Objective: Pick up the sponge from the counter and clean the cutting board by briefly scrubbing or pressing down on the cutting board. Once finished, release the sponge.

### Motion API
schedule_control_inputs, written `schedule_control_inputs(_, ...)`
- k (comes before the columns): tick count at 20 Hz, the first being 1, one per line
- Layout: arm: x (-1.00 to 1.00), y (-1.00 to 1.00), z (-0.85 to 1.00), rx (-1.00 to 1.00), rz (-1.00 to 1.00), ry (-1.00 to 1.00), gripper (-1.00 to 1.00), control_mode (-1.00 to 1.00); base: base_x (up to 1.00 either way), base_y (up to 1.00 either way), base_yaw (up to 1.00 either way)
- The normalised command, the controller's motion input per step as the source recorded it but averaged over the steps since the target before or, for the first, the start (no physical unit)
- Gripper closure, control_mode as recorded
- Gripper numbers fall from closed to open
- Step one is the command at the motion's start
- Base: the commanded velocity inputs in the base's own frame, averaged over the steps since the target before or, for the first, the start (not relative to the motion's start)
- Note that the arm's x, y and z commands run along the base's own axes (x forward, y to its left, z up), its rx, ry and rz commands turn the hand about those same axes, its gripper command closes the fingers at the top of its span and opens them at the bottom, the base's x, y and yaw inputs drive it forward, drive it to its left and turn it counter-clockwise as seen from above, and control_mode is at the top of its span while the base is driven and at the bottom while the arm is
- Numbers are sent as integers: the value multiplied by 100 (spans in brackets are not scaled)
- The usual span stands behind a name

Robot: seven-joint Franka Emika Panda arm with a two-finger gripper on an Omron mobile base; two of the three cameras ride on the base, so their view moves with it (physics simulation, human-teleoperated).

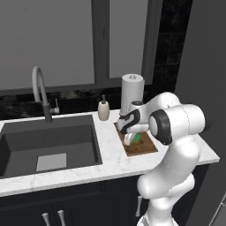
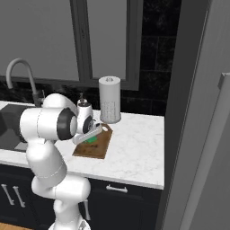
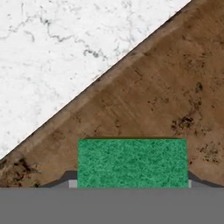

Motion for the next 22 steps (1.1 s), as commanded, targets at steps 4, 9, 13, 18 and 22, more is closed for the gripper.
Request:
schedule_control_inputs(4,-74,-19,-11,0,-1,0,100,-100,0,0,0)
schedule_control_inputs(9,-50,-23,-4,0,-1,0,100,-100,0,0,0)
schedule_control_inputs(13,23,-14,0,0,-1,0,100,-100,0,0,0)
schedule_control_inputs(18,71,0,0,0,0,0,100,-100,0,0,0)
schedule_control_inputs(22,53,0,0,0,0,-1,100,-100,0,0,0)
